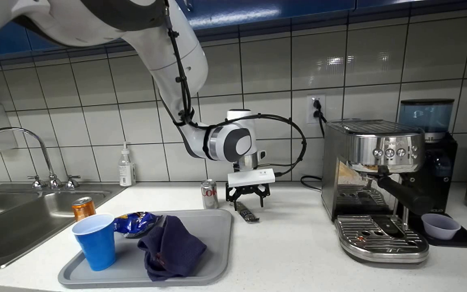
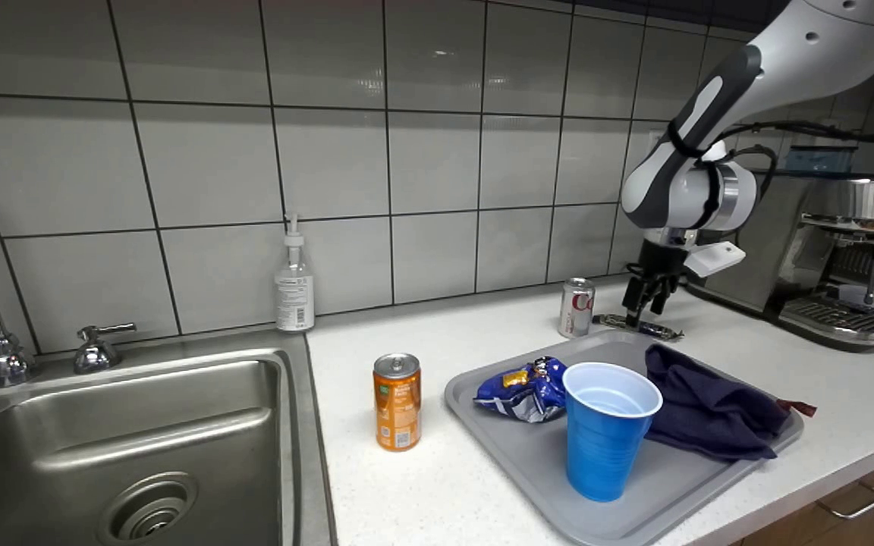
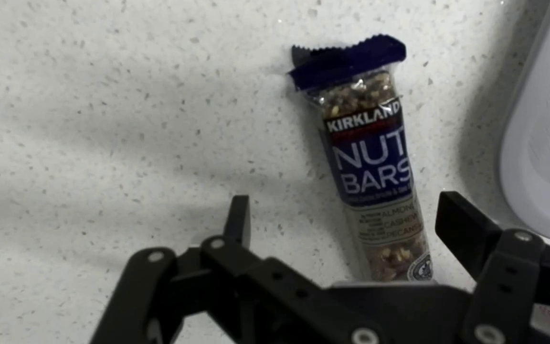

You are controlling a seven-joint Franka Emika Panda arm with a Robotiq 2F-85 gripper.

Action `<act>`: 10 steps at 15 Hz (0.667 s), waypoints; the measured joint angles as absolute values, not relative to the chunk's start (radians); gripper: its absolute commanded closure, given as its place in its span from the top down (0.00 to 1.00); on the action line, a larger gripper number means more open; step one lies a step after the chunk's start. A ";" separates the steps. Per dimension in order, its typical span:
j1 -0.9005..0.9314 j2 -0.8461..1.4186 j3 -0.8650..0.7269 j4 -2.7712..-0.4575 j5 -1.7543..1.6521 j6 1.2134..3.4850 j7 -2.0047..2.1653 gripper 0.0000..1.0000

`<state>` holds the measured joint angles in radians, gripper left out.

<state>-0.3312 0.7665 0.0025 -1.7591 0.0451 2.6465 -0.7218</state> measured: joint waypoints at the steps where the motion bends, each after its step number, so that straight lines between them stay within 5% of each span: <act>1: -0.331 0.767 0.003 -1.759 0.045 2.646 -0.722 0.90; 2: -0.331 0.767 0.004 -1.759 0.045 2.646 -0.722 0.72; 10: -0.331 0.767 0.006 -1.759 0.045 2.646 -0.722 0.12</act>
